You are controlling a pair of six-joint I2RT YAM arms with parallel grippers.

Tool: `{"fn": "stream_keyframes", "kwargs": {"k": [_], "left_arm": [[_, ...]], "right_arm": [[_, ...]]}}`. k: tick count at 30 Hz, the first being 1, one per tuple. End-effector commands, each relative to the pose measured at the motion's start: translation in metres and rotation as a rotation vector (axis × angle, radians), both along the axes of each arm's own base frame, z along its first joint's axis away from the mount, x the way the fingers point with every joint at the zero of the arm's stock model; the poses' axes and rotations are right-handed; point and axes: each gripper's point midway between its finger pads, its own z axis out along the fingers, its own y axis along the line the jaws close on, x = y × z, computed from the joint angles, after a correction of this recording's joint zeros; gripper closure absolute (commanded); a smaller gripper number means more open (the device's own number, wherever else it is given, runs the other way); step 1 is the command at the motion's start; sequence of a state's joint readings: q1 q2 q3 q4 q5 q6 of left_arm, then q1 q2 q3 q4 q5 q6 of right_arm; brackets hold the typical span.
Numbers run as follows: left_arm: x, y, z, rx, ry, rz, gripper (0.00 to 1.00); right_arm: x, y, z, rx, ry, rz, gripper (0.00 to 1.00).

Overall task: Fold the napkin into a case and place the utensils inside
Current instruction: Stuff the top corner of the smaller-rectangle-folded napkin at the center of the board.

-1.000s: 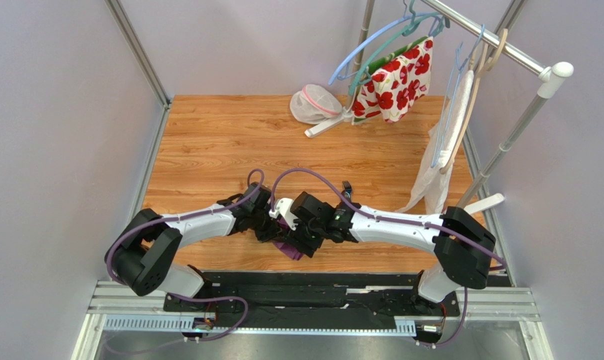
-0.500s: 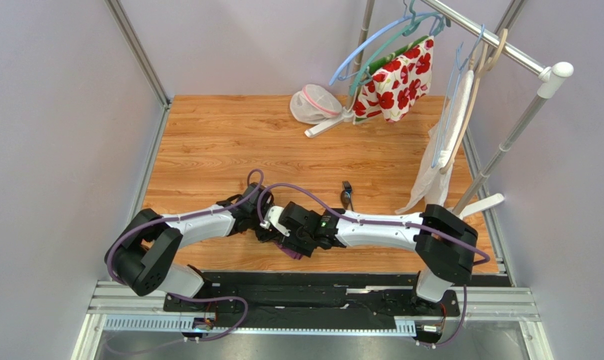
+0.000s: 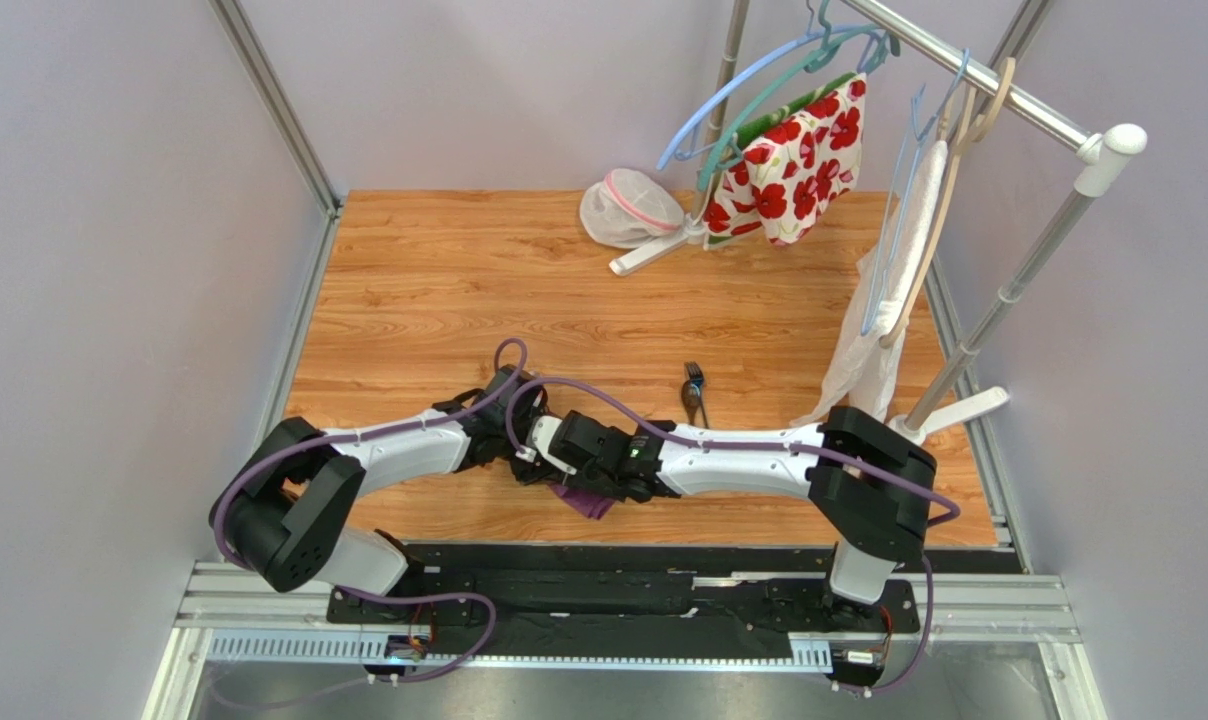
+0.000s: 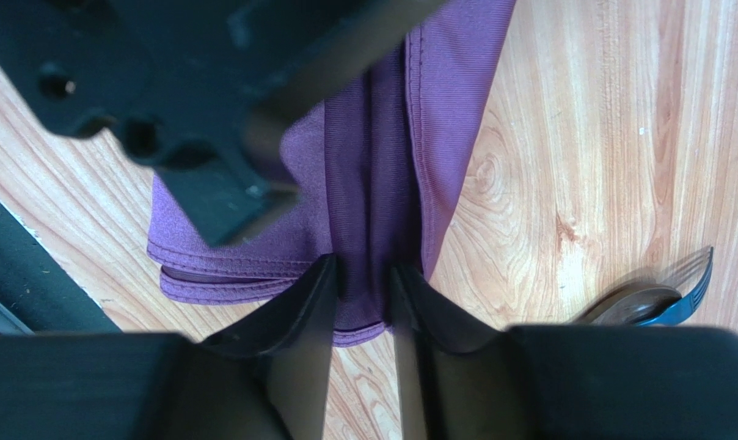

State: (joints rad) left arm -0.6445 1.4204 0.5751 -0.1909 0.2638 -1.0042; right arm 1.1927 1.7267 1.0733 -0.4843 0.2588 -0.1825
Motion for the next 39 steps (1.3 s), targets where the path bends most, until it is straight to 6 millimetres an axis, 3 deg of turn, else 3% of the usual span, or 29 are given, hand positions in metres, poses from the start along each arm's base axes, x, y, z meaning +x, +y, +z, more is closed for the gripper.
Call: {"fn": "stream_keyframes", "kwargs": {"k": [1,9,14,18,25,31,35,39], "left_arm": [[0.002,0.002,-0.002,0.009,-0.005,-0.001,1.0],[0.001,0.004,-0.007,0.021,0.0,0.0,1.0],[0.001,0.004,-0.01,0.026,0.003,-0.004,1.0],[0.002,0.004,-0.009,0.026,-0.003,0.001,1.0],[0.004,0.006,0.003,0.017,-0.041,0.006,1.0],[-0.001,0.016,0.024,0.007,-0.1,0.015,1.0],[-0.012,0.03,0.029,0.035,-0.105,0.021,0.97],[-0.021,0.029,0.03,-0.007,-0.103,0.001,0.95]], "right_arm": [[0.005,0.014,0.008,0.02,-0.055,0.01,0.76],[0.004,0.019,0.021,0.039,-0.078,-0.009,1.0],[0.0,0.03,0.043,0.091,-0.042,-0.03,1.0],[-0.017,0.037,0.055,0.138,0.061,-0.057,1.0],[-0.036,0.044,0.04,0.192,0.191,-0.132,1.0],[-0.026,0.041,0.028,0.224,0.213,-0.205,1.0],[-0.018,0.037,0.032,0.245,0.21,-0.226,1.0],[-0.013,0.033,0.037,0.268,0.22,-0.242,1.0]]}}
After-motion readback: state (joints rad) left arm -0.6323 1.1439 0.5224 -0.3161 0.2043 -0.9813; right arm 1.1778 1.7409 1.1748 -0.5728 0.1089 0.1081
